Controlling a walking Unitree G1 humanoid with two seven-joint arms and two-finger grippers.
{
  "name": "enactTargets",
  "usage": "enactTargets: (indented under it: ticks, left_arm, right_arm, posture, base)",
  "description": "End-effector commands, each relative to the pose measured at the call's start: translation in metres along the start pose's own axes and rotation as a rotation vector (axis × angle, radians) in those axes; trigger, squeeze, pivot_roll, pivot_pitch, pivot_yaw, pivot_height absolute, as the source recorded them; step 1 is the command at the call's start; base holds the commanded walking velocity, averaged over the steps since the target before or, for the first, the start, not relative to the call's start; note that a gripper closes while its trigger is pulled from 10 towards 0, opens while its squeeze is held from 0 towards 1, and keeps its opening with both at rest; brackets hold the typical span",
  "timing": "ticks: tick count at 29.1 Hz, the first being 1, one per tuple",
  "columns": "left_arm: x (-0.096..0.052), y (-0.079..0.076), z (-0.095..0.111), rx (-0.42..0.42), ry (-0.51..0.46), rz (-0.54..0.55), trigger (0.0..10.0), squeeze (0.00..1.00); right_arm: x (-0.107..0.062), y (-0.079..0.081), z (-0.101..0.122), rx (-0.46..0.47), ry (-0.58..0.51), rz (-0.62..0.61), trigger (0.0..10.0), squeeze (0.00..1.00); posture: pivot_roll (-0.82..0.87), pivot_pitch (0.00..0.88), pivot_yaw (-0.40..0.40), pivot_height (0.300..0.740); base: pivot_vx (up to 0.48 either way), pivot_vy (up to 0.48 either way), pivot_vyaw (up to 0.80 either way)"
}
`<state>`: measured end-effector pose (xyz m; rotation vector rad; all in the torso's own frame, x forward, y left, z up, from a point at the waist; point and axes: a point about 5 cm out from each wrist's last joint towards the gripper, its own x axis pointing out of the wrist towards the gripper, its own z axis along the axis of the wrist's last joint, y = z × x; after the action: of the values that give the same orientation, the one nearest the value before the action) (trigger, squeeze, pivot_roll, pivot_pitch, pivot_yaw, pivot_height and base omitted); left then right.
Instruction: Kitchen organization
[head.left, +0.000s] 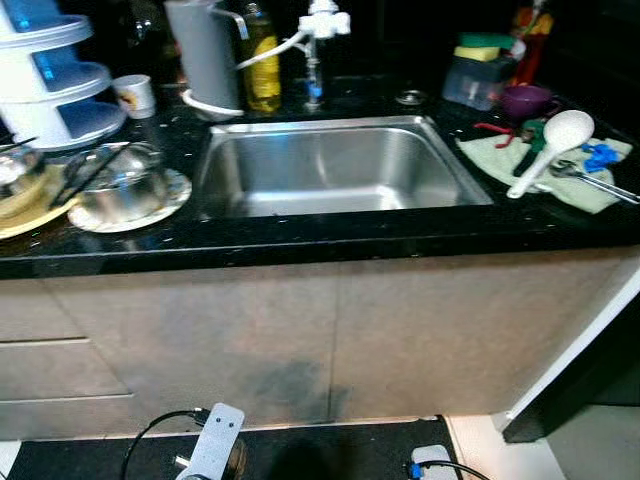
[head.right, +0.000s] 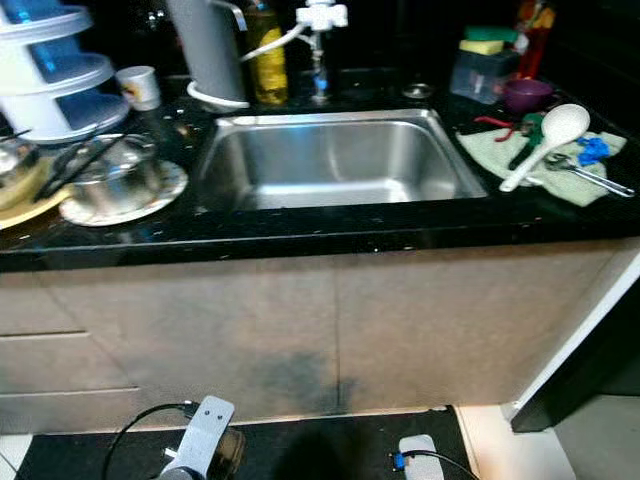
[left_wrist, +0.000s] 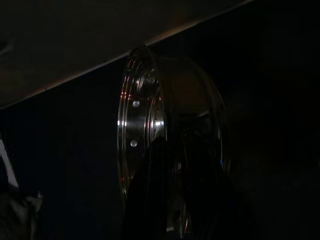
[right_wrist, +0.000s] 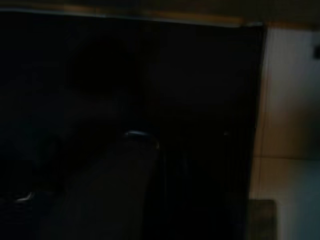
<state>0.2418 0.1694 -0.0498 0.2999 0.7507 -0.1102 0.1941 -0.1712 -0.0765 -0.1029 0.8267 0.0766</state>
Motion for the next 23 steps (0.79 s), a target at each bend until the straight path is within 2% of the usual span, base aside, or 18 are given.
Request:
enactTargets:
  ticks: [1,12,16,18,19,20,22,23]
  left_arm:
    - [-0.001,0.002,-0.006,0.009,0.015,0.007,10.0,0.00]
    - [-0.001,0.004,-0.004,0.071,-0.003,0.010,10.0,0.00]
    - [-0.001,0.001,0.003,0.175,-0.047,-0.016,10.0,0.00]
    - [-0.001,-0.004,0.011,0.308,-0.119,-0.067,10.0,0.00]
    - [-0.001,-0.004,0.011,0.308,-0.119,-0.067,10.0,0.00]
    - [-0.002,-0.008,0.018,0.420,-0.181,-0.108,10.0,0.00]
    - [-0.002,-0.008,0.018,0.420,-0.181,-0.108,10.0,0.00]
    - [-0.003,-0.009,0.021,0.467,-0.210,-0.119,10.0,0.01]
  right_arm:
    - [-0.002,0.003,-0.007,-0.008,0.020,0.010,10.0,0.00]
    - [-0.001,0.004,-0.006,-0.005,0.018,0.010,10.0,0.00]
    - [-0.001,0.003,-0.004,-0.001,0.009,0.008,10.0,0.00]
    - [0.000,0.003,0.002,-0.005,-0.010,0.017,10.0,0.00]
    - [0.000,0.003,0.002,-0.005,-0.010,0.017,10.0,0.00]
    - [0.002,0.004,0.008,-0.024,-0.021,0.037,10.0,0.00]
    - [0.002,0.004,0.008,-0.024,-0.021,0.037,10.0,0.00]
    - [0.003,0.005,0.010,-0.029,-0.021,0.047,10.0,0.00]
  posture:
    - [-0.11,0.125,-0.008,0.740]
    - [-0.11,0.130,-0.007,0.740]
    - [-0.11,0.133,-0.004,0.740]
    - [-0.11,0.136,-0.003,0.740]
    - [-0.11,0.136,-0.003,0.740]
    - [-0.11,0.138,-0.002,0.740]
    - [-0.11,0.138,-0.002,0.740]
    - [-0.11,0.138,-0.002,0.740]
  base:
    - [0.000,0.000,0.00]
    - [0.000,0.000,0.00]
    - [0.000,0.000,0.00]
    - [0.000,0.000,0.00]
    - [0.000,0.000,0.00]
    - [0.000,0.000,0.00]
    - [0.000,0.000,0.00]
    - [0.000,0.000,0.00]
